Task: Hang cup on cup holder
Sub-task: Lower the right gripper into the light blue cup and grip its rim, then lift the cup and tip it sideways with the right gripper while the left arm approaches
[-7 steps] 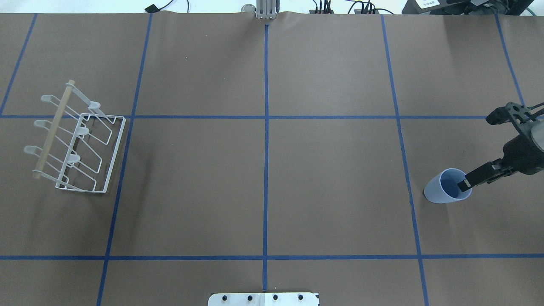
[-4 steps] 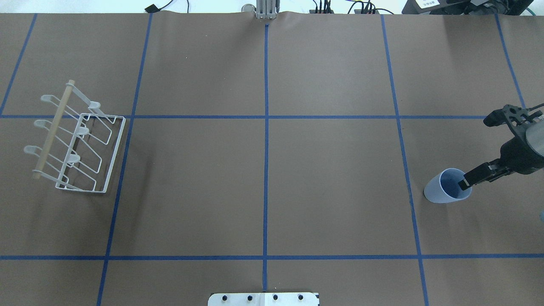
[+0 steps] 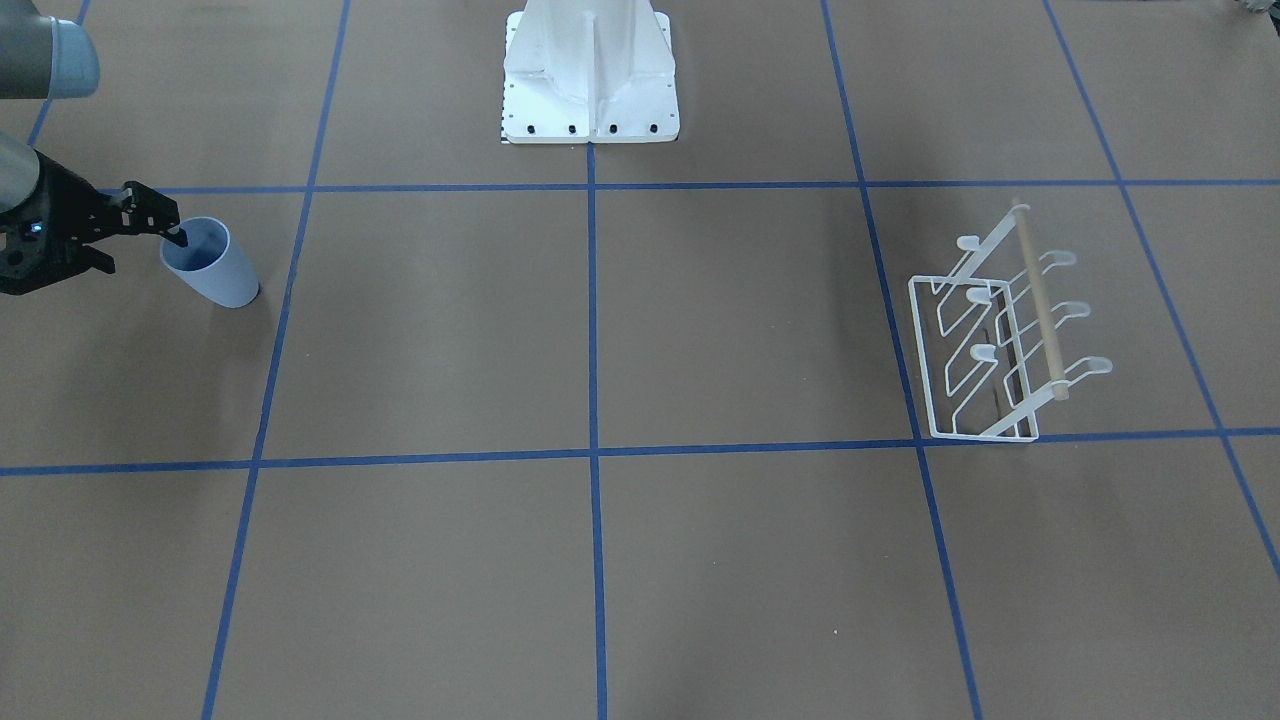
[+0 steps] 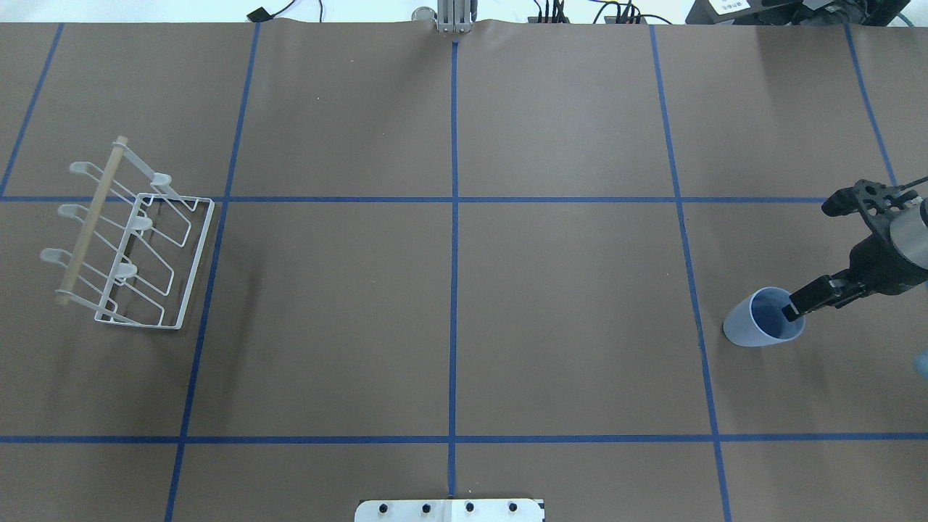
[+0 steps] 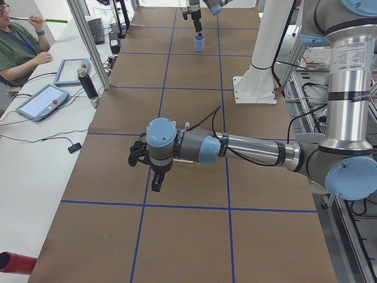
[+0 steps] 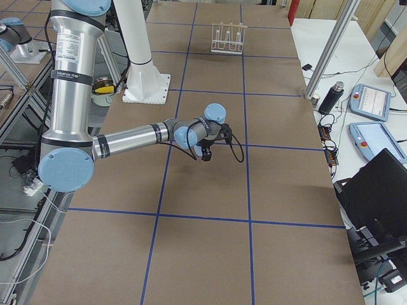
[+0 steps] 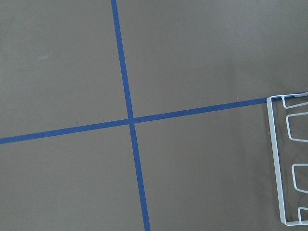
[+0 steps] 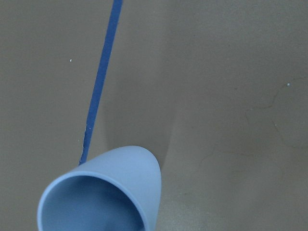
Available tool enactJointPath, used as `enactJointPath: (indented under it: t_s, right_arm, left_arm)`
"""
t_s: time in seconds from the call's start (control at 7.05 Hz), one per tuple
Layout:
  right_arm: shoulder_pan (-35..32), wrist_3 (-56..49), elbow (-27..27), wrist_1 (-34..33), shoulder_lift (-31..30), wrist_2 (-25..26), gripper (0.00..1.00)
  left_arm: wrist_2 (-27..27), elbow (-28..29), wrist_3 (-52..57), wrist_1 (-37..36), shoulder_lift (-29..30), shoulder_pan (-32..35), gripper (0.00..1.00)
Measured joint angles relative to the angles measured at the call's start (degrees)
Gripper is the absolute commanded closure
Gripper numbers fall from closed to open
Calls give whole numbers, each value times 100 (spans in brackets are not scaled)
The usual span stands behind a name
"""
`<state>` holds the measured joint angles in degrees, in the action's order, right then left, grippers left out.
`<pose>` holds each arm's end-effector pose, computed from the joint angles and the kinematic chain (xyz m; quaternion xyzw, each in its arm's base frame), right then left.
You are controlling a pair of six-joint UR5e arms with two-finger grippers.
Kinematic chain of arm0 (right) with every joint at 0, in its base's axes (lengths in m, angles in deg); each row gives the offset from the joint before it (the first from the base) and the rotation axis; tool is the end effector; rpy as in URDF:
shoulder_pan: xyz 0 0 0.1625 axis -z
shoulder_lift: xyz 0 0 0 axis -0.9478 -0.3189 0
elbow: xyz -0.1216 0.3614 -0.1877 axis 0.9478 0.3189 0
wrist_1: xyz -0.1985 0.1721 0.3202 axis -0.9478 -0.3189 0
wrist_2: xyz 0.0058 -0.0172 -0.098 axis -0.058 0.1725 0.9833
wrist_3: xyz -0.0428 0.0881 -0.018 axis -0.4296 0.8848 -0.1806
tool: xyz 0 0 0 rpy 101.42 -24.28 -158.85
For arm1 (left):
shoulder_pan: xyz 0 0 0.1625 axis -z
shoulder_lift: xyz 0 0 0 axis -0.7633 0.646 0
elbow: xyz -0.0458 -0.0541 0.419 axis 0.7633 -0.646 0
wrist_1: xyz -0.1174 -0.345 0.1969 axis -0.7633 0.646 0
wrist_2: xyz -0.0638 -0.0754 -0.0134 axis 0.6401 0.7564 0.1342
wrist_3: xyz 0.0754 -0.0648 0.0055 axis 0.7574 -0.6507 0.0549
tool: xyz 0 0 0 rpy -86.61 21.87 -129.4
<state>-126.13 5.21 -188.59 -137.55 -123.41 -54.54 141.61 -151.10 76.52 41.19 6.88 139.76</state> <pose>-0.2121 -0.4038 0.5256 -0.0173 -0.4483 -0.1491 0.8812 -0.0588 -0.4789 0.5766 0.0935 0.4076 0.0465 0.9072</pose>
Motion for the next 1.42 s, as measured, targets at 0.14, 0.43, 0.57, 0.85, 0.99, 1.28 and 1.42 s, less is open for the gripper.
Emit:
enactJointPath:
  t_s: [0.14, 0.43, 0.57, 0.85, 0.99, 1.28, 1.42]
  right_arm:
    - [15, -1, 92, 0, 69, -1, 5]
    - [98, 2, 185, 0, 145, -22, 63]
    - [144, 5, 192, 2, 151, -57, 100]
    - [173, -48, 165, 13, 150, -74, 100]
    - [173, -62, 131, 16, 149, -73, 100]
    - [165, -65, 10, 19, 149, -69, 100]
    - [154, -61, -74, 48, 149, -87, 100]
  left_arm:
    - [-2, 1, 2, 0, -2, 0, 1]
    - [-2, -4, 8, -2, -8, 0, 1]
    - [-1, -15, 8, -5, -8, 0, 1]
    - [-6, 3, 3, -8, 2, 0, 1]
    - [-6, 6, -1, -10, 9, 0, 1]
    - [-1, 5, -10, -11, 16, 0, 1]
    - [-8, -8, -14, -11, 31, 0, 1]
